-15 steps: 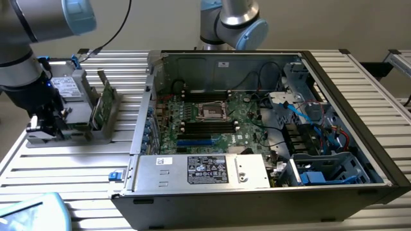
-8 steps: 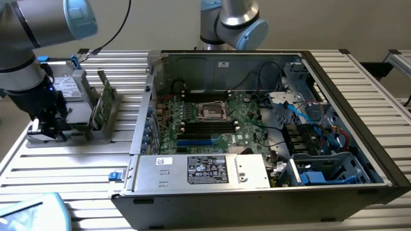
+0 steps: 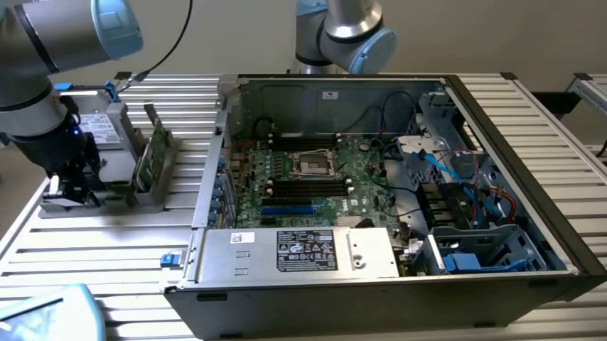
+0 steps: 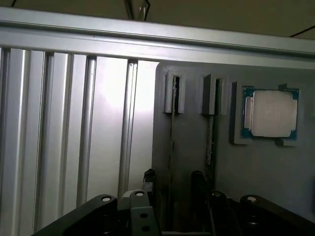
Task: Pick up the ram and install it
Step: 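Pick up the ram and move it above insertion slot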
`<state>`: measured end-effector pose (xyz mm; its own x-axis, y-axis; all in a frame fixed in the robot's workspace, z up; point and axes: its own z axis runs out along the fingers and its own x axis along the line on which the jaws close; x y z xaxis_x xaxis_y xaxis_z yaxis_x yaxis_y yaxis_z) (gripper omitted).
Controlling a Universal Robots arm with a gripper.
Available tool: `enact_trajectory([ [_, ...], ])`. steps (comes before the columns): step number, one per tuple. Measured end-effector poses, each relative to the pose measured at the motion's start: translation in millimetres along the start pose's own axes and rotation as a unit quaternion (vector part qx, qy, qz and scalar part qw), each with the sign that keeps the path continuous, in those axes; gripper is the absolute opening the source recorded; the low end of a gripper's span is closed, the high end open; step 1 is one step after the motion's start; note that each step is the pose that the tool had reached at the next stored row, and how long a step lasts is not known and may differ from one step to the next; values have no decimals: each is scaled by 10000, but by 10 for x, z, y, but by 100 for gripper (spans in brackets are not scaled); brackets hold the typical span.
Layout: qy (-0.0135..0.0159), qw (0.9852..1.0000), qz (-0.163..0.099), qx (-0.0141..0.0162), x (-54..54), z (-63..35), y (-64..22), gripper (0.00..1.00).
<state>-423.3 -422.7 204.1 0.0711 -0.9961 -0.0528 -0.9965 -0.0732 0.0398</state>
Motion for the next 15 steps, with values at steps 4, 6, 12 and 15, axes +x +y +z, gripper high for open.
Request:
enact_trajectory([
  [4,0,10000,5,-3,2,23,11,43],
  [6,0,10000,11,-3,2,44,18,43],
  [12,-1,10000,28,-6,3,92,41,43],
  [15,-1,10000,29,-8,3,92,41,43],
])
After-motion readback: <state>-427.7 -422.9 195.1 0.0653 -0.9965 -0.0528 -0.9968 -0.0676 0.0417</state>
